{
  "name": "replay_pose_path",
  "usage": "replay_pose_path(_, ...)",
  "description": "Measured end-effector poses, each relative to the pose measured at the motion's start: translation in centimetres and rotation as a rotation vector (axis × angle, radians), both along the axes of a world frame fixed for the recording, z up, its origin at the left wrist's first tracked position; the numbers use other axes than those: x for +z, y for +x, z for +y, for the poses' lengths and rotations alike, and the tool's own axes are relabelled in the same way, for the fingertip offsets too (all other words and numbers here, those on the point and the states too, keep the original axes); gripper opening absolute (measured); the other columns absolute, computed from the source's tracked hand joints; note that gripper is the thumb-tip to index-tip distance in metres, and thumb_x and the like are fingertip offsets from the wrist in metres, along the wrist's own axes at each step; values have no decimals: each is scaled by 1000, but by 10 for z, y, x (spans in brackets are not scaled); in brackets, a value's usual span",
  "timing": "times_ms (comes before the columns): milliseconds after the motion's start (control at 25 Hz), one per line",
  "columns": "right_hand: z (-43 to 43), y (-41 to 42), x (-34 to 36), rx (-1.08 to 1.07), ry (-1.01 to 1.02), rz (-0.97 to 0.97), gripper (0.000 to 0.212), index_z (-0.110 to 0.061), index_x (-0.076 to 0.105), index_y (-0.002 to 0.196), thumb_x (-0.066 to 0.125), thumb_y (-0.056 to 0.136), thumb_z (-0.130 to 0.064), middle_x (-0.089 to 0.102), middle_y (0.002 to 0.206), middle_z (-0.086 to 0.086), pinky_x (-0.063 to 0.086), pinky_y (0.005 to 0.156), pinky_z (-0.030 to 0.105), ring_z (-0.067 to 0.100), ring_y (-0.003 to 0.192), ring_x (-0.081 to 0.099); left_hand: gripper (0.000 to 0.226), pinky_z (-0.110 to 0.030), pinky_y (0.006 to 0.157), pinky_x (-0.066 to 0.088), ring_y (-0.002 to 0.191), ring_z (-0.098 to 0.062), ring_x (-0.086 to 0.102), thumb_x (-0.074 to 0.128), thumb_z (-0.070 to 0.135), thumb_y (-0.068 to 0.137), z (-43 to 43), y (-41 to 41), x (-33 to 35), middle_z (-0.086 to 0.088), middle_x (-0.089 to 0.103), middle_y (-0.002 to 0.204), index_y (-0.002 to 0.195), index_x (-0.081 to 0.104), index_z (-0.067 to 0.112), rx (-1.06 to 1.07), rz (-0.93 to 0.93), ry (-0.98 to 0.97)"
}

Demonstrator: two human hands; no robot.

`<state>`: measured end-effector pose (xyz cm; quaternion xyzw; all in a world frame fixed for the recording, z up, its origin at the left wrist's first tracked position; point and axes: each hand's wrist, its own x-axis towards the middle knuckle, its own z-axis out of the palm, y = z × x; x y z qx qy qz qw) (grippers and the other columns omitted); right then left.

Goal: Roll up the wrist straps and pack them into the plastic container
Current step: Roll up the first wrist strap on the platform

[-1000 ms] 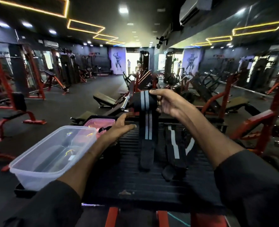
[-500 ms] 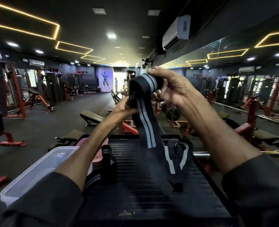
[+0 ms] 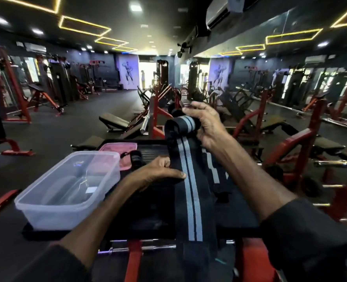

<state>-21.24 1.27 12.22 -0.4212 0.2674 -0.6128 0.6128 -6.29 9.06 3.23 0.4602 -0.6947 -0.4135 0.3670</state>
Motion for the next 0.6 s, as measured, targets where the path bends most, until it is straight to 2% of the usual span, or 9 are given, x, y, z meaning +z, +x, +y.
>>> replay_pose_path(40,-4,5,-22,-15,79,1,39,-3,60,112,70,79,17,68,84,16,60,55,28,16,53,68,40,-15,47,30,53,-3,41,79,15,84,-2,0,-15,18,45,49,64,45,22,17,-68,52)
replay_pose_path(120,-13,10,-68,-51,230,37,43,5,61,121,68,80,17,65,78,15,58,49,26,16,48,65,32,-8,48,34,49,3,51,70,5,91,-4,4,-46,18,55,49,68,53,20,-84,-157,174)
replay_pose_path(160,-19,11,-89,-66,290,62,46,8,61,125,67,80,17,65,79,16,57,49,27,19,51,65,21,-6,56,41,59,6,60,66,0,92,-8,7,-60,16,66,62,79,62,16,-141,-155,212)
replay_pose_path(200,-24,9,-105,-87,341,79,48,9,61,127,66,80,17,65,80,17,57,51,29,22,56,65,14,-8,70,46,78,6,65,65,-2,92,-10,10,-71,11,73,85,98,67,11,-149,-118,202)
replay_pose_path(240,-29,7,-118,-116,380,85,47,10,61,125,66,79,18,65,81,18,58,53,31,24,61,63,26,-14,82,49,96,0,66,68,1,91,-14,15,-80,6,72,108,115,65,9,-113,-55,175)
replay_pose_path(320,-36,1,-131,-158,431,64,43,8,64,119,66,78,19,66,88,21,59,61,35,26,66,63,54,-26,97,48,116,-10,60,74,14,88,-21,22,-84,1,57,136,137,53,17,96,112,146)
replay_pose_path(400,-40,-2,-135,-173,446,38,34,4,67,108,67,77,18,66,91,21,59,67,39,26,67,64,75,-30,103,42,129,-13,49,78,26,82,-28,18,-79,4,40,148,147,40,25,259,173,64)
replay_pose_path(480,-43,-1,-140,-169,446,72,25,-1,67,98,67,80,16,66,83,16,58,63,35,24,65,63,80,-28,107,37,135,-11,38,78,28,83,-31,4,-75,5,32,151,150,35,25,238,66,-97)
replay_pose_path(600,-45,-1,-148,-20,453,101,15,-7,68,92,68,83,6,67,85,15,59,73,40,26,69,66,67,-24,112,34,132,-8,43,73,31,83,-39,-13,-79,3,46,144,143,46,21,246,-166,-384)
